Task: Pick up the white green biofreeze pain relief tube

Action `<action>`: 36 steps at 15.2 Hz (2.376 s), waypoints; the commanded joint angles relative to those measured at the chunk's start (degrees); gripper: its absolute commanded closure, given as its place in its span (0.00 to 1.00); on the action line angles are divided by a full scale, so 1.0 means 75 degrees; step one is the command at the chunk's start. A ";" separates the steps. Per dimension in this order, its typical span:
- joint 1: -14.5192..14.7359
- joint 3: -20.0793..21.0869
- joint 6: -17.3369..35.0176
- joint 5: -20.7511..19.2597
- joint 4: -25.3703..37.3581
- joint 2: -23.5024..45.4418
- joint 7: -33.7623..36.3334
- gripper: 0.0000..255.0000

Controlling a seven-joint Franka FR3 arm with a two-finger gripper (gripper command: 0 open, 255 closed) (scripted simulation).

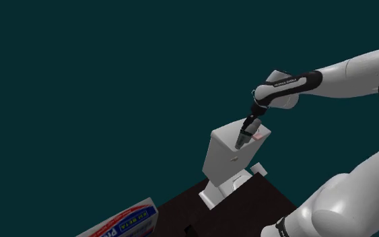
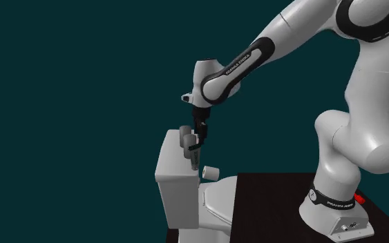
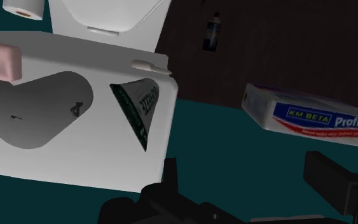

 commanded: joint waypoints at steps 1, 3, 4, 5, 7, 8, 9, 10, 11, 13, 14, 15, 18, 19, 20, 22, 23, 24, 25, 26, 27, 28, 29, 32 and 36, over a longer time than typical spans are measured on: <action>-0.0027 -0.0117 0.0220 0.0495 0.0378 0.0705 -0.0706 0.00; -0.0165 -0.0104 0.0379 0.1017 0.0786 0.1402 -0.1372 0.00; -0.0270 -0.0058 0.0438 0.1266 0.1007 0.1745 -0.1688 0.00; -0.0395 0.0009 0.0485 0.1498 0.1239 0.2082 -0.1985 0.00; -0.0690 0.0190 0.0549 0.1891 0.1732 0.2735 -0.2515 0.00; -0.0771 0.0247 0.0559 0.1958 0.1845 0.2872 -0.2614 0.00; -0.0803 0.0288 0.0639 0.2025 0.1837 0.2953 -0.2660 0.00; -0.0836 0.0331 0.0718 0.2091 0.1830 0.3034 -0.2706 0.00; -0.0868 0.0374 0.0797 0.2160 0.1825 0.3116 -0.2752 0.00; -0.0934 0.0461 0.0951 0.2297 0.1821 0.3282 -0.2847 0.00; -0.0969 0.0507 0.1028 0.2365 0.1822 0.3366 -0.2894 0.00; -0.1005 0.0555 0.1103 0.2433 0.1824 0.3451 -0.2941 0.00; -0.1023 0.0583 0.1140 0.2469 0.1834 0.3501 -0.2961 1.00; -0.1020 0.0581 0.1141 0.2467 0.1829 0.3496 -0.2959 1.00; -0.1021 0.0582 0.1141 0.2469 0.1831 0.3499 -0.2959 1.00; -0.1022 0.0583 0.1141 0.2469 0.1832 0.3499 -0.2961 1.00; -0.1022 0.0583 0.1144 0.2470 0.1827 0.3498 -0.2961 1.00; -0.1021 0.0583 0.1145 0.2470 0.1826 0.3498 -0.2960 1.00; -0.1021 0.0582 0.1145 0.2469 0.1825 0.3496 -0.2961 1.00; -0.1023 0.0583 0.1144 0.2470 0.1829 0.3499 -0.2963 1.00; -0.1026 0.0583 0.1147 0.2472 0.1826 0.3500 -0.2967 1.00; -0.0990 0.0535 0.1072 0.2404 0.1822 0.3414 -0.2921 1.00; -0.0954 0.0487 0.0995 0.2337 0.1821 0.3330 -0.2874 1.00; -0.0852 0.0353 0.0763 0.2132 0.1827 0.3081 -0.2734 1.00; -0.0732 0.0195 0.0445 0.1861 0.1860 0.2759 -0.2548 1.00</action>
